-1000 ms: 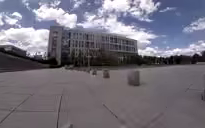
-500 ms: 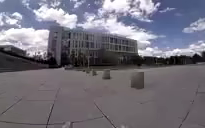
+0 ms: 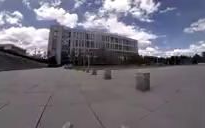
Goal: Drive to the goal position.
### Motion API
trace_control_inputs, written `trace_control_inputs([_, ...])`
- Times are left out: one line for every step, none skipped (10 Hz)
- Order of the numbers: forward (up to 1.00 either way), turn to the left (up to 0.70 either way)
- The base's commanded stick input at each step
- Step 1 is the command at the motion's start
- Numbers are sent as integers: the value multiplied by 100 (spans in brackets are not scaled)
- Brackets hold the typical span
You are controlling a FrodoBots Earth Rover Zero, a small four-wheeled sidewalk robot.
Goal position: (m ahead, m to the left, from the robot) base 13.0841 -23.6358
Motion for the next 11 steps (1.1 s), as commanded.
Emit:
trace_control_inputs([70, 0])
trace_control_inputs([70, 0])
trace_control_inputs([70, 0])
trace_control_inputs([70, 0])
trace_control_inputs([70, 0])
trace_control_inputs([70, 0])
trace_control_inputs([70, 0])
trace_control_inputs([70, 0])
trace_control_inputs([70, 0])
trace_control_inputs([70, 0])
trace_control_inputs([70, 0])
